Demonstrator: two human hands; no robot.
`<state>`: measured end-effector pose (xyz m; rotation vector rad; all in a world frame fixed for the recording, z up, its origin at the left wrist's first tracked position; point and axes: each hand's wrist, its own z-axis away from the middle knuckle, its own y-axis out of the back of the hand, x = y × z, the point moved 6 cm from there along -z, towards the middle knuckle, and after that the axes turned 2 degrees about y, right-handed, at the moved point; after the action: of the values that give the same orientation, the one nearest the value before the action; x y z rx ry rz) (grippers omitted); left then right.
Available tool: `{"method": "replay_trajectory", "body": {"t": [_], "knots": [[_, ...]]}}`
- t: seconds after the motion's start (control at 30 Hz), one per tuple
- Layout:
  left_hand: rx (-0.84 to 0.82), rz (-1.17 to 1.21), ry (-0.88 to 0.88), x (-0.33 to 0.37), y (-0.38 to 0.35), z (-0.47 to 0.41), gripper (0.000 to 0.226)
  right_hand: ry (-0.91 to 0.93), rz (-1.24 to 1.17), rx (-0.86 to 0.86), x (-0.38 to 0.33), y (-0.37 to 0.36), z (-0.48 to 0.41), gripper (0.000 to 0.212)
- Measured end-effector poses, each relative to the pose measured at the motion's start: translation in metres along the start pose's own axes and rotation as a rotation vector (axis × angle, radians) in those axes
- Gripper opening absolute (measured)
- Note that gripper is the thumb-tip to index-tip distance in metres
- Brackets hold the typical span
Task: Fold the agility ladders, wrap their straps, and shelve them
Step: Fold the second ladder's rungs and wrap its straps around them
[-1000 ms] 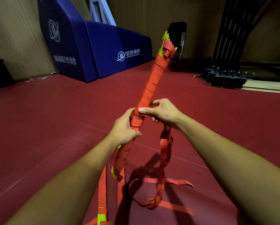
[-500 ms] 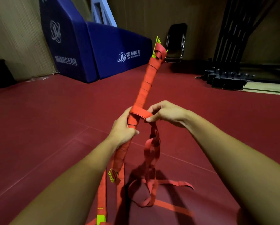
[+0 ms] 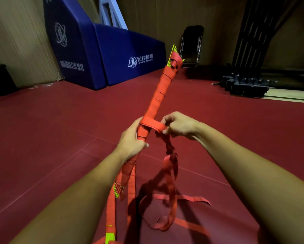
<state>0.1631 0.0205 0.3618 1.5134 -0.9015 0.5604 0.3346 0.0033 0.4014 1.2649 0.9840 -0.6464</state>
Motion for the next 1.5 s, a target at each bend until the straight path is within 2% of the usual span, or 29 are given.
{"method": "replay_trajectory", "body": {"t": [0.13, 0.3, 0.4, 0.8, 0.93, 1.07, 1.27, 1.37, 1.5], "knots": [[0.006, 0.004, 0.017, -0.001, -0.001, -0.001, 0.097, 0.112, -0.085, 0.114, -0.006, 0.003, -0.001, 0.035], [-0.002, 0.043, 0.025, -0.004, -0.004, -0.003, 0.098, -0.055, -0.416, 0.002, 0.000, -0.005, 0.003, 0.024], [-0.011, 0.051, 0.021, -0.005, -0.005, -0.003, 0.098, -0.049, -0.487, -0.045, -0.007, -0.005, 0.006, 0.011], [-0.024, 0.037, 0.009, -0.002, -0.008, -0.003, 0.101, -0.060, -0.507, -0.205, -0.008, -0.012, 0.009, 0.020], [-0.024, 0.013, 0.021, 0.000, -0.006, -0.002, 0.098, -0.041, -0.339, -0.127, 0.000, -0.008, 0.001, 0.014], [-0.042, 0.092, 0.049, -0.001, -0.009, -0.002, 0.090, 0.039, -0.130, 0.019, 0.000, -0.005, -0.008, 0.015], [-0.222, 0.331, 0.104, 0.001, -0.018, -0.001, 0.078, 0.009, -0.306, 0.022, 0.006, -0.002, -0.003, 0.025], [-0.283, 0.362, 0.139, -0.001, -0.018, -0.001, 0.072, -0.005, -0.333, 0.019, 0.008, 0.002, 0.000, 0.038], [-0.329, 0.295, 0.098, 0.002, -0.018, 0.000, 0.062, 0.002, -0.265, 0.053, 0.009, 0.003, 0.002, 0.034]]}}
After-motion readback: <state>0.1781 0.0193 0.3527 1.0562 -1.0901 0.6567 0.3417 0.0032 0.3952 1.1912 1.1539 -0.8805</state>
